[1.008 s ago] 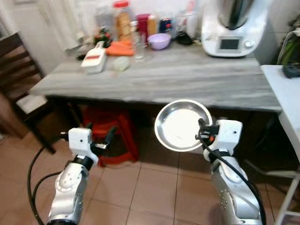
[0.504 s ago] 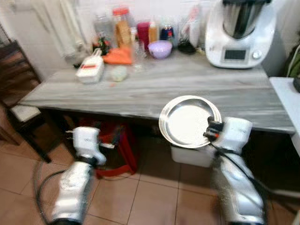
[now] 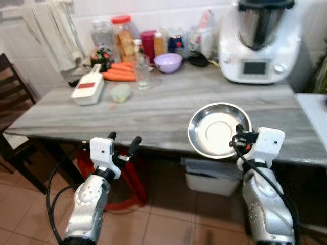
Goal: Setting the table
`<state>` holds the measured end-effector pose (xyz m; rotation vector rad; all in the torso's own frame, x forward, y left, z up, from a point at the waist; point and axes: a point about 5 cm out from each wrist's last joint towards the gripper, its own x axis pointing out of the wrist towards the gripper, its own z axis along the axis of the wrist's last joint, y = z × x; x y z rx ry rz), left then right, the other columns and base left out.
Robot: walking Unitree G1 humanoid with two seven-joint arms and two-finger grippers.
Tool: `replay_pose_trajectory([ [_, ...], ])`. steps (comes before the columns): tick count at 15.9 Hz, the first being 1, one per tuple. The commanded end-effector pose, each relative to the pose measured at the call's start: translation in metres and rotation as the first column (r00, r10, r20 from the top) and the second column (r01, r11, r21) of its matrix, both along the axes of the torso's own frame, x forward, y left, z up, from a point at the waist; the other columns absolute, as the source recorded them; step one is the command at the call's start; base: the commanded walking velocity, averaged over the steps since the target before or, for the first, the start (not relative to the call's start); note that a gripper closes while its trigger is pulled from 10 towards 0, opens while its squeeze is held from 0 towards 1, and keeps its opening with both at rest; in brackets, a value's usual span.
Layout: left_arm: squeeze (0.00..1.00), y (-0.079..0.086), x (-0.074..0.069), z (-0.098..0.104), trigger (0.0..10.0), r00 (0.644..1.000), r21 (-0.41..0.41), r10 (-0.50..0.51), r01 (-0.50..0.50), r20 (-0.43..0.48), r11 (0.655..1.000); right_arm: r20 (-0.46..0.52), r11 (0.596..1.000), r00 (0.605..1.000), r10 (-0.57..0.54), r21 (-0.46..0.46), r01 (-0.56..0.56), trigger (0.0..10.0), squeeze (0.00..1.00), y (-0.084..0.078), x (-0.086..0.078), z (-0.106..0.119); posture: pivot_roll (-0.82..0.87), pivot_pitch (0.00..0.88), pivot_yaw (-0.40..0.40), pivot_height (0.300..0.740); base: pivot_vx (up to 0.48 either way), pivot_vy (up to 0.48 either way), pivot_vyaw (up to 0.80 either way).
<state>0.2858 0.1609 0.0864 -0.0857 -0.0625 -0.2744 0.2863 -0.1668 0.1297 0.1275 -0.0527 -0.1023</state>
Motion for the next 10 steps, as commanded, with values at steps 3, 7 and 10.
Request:
replay_pose_trajectory([
  [3,0.0,0.0018,0.0017,0.0015,10.0,1.0,0.006,0.0,0.0,0.002,1.0,0.025,1.0,1.0,0.019,-0.007,-0.019,10.0,0.0,0.0053,0.0032,0.0059,-0.01,0.0,0.102,0.74,0.396,0.0,0.0],
  [7,0.0,0.002,0.0015,0.0009,10.0,1.0,0.005,0.001,-0.001,-0.002,1.0,0.015,1.0,1.0,0.024,-0.003,-0.024,10.0,0.0,0.0065,0.0043,0.0023,-0.01,0.0,0.102,0.74,0.396,0.0,0.0],
  [10,0.0,0.0021,0.0007,0.0003,10.0,1.0,-0.002,0.002,-0.002,-0.004,1.0,0.01,1.0,1.0,0.029,0.007,-0.029,10.0,0.0,0.0093,0.0051,0.0011,-0.01,0.0,0.101,0.74,0.244,0.0,0.0],
])
